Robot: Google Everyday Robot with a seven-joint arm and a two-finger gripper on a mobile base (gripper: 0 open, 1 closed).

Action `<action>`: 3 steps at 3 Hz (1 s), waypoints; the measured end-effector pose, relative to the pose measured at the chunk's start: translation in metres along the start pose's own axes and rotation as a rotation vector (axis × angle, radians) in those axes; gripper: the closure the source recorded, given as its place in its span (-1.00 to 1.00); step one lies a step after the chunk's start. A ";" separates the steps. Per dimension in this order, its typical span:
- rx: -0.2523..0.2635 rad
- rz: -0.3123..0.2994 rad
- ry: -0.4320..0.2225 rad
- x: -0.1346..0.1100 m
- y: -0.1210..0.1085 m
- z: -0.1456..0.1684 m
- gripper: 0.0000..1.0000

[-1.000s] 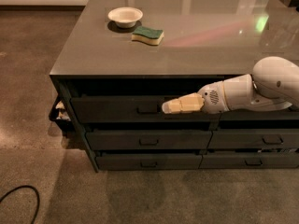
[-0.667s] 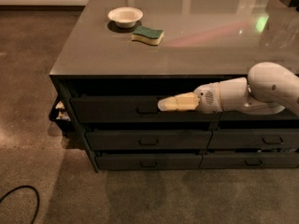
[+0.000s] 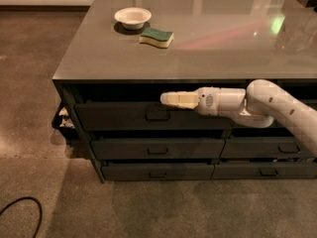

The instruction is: Open top drawer

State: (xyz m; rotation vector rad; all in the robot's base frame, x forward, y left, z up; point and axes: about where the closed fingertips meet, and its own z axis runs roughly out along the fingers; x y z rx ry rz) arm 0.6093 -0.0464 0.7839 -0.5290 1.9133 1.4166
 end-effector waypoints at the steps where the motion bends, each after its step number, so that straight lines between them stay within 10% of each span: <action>1: -0.060 0.020 -0.087 -0.010 -0.017 0.020 -1.00; 3: -0.059 0.050 -0.268 -0.023 -0.032 0.033 -1.00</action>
Offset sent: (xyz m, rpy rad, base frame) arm 0.0588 0.0151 -0.0141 0.2977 -0.0455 -0.1646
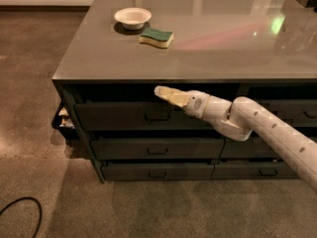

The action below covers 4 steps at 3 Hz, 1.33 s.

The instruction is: Open top drawer

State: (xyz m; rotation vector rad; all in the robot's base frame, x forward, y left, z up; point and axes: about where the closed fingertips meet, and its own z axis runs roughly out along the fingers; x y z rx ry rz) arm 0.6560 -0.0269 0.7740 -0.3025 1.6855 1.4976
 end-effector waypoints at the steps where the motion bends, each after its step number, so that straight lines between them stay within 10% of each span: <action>1: 0.041 -0.004 -0.063 -0.003 -0.002 0.000 -1.00; 4: 0.191 -0.014 -0.153 -0.007 0.005 0.011 -1.00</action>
Offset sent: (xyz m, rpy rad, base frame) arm 0.0040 -0.0053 0.0006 -0.0249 0.0021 -0.2542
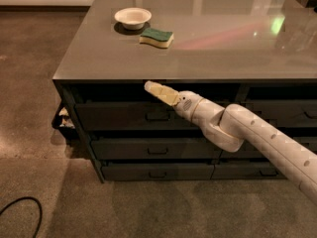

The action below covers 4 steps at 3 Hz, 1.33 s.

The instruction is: Open top drawer

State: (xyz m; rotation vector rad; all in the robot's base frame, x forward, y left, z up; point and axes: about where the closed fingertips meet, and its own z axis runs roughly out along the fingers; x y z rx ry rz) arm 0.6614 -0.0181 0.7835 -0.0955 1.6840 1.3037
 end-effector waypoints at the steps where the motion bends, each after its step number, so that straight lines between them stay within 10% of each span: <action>1: 0.014 -0.006 -0.004 -0.004 0.008 0.010 -1.00; 4: 0.067 0.036 0.096 0.025 -0.007 0.038 -1.00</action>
Offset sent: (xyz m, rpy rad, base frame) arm 0.0129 0.0288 0.0113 -0.0428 0.0285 -0.0065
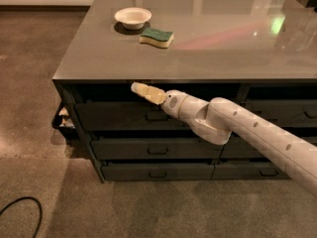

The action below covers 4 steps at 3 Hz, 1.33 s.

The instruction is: Open top drawer

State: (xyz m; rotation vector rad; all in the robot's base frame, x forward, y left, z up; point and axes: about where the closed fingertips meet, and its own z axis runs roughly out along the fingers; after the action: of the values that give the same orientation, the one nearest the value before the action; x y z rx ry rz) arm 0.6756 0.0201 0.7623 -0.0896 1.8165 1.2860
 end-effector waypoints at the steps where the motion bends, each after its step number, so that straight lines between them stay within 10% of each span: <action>1: 0.005 0.011 0.019 0.007 -0.005 0.006 -1.00; 4: 0.027 -0.050 0.149 0.014 -0.018 -0.015 -1.00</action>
Offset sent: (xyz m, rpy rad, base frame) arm 0.0057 0.0006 -0.0147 -0.0213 0.0310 0.0262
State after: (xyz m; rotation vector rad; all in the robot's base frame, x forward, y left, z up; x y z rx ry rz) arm 0.6667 0.0054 0.7408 -0.2198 1.9446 1.2473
